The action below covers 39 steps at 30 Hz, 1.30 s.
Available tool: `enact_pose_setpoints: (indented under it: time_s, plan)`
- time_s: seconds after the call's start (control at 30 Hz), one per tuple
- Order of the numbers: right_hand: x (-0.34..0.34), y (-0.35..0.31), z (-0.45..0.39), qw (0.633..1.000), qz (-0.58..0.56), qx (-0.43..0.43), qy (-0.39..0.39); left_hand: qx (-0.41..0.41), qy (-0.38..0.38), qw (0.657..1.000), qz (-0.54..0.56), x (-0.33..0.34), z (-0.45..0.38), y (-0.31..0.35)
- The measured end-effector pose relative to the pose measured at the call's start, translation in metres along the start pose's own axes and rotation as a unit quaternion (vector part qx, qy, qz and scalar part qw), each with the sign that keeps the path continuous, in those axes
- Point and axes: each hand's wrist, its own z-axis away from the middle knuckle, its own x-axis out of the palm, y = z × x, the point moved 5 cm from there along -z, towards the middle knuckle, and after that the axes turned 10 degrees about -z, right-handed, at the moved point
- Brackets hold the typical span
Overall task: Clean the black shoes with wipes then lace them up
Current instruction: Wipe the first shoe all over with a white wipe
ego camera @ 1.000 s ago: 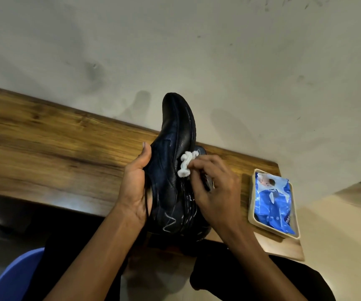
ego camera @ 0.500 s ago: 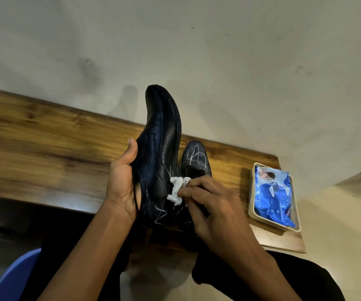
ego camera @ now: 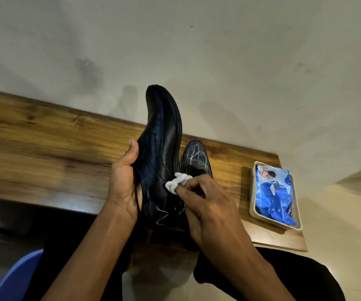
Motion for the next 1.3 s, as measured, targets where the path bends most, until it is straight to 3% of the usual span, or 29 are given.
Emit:
enact_pose_setpoints:
  time_s: [0.27, 0.47, 0.87, 1.07, 1.3]
  plan:
    - [0.002, 0.009, -0.031, 0.999, -0.010, 0.014, 0.027, -0.020, -0.024, 0.999, 0.013, 0.005, 0.000, -0.006]
    - [0.000, -0.005, 0.002, 1.000, 0.009, -0.007, -0.018, 0.004, 0.000, 1.000, 0.017, -0.005, -0.002, 0.007]
    - [0.002, 0.028, -0.043, 0.997, -0.062, 0.028, 0.048, -0.010, -0.003, 1.000, 0.017, 0.004, 0.002, 0.000]
    - [0.003, 0.014, -0.005, 0.997, -0.071, -0.010, -0.009, 0.000, 0.037, 0.999, 0.008, -0.007, -0.004, 0.005]
    - [0.008, -0.002, -0.001, 0.990, -0.128, -0.038, 0.049, 0.010, 0.065, 0.997, 0.030, -0.011, -0.007, 0.007]
